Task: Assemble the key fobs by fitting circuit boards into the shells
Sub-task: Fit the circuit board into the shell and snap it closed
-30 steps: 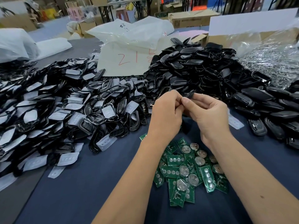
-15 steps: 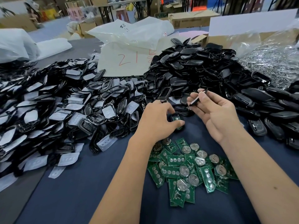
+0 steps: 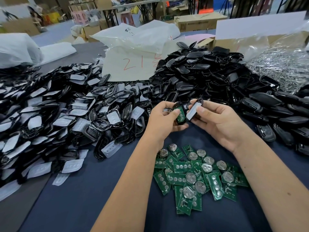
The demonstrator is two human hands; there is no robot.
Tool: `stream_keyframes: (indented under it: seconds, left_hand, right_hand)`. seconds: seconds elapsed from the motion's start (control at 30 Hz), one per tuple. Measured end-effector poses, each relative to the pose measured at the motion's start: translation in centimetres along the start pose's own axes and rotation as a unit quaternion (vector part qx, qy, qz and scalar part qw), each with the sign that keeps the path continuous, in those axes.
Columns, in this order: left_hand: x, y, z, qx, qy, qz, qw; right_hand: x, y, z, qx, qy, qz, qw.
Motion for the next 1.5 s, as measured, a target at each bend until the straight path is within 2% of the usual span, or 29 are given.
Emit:
stream_keyframes:
  seconds: [0.27,0.7,0.93,1.33,1.5]
  left_hand:
    - [-1.1,0.9,0.2,0.008,-0.028,-0.072,0.997]
    - [-1.1,0.6,0.2,-0.013,-0.045,-0.053,0.997]
    - [-0.2,0.4,-0.6,-0.034,-0.102,-0.024,0.994]
    - [1.4,-0.9,-1.6,-0.202,-0.287,-0.045,0.935]
    - [2.1,-1.3,-2.0,-0.24,-0.356,-0.024,0.903]
  right_hand:
    - [0.1,-0.1,-0.1,0.001,-0.011,0.001,1.0]
    - [-0.1,0.1,-0.3,0.033,-0.006,-0.026,0.999]
    - [-0.2,0.5,-0.2,0.06,0.01,-0.067,0.996]
    - [0.0,0.5,-0.4,0.079,0.05,-0.083,0.992]
    - [0.3,0.5,-0.1,0.093,0.075,-0.095,0.988]
Point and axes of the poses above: each hand's wrist, its own x-axis away from the middle knuckle, its own y-axis out of the back of the hand, z = x × y, the point moved 5 cm from there along -x, towards the middle knuckle, and after that the axes turned 12 degrees about -z, right-handed, at the moved point
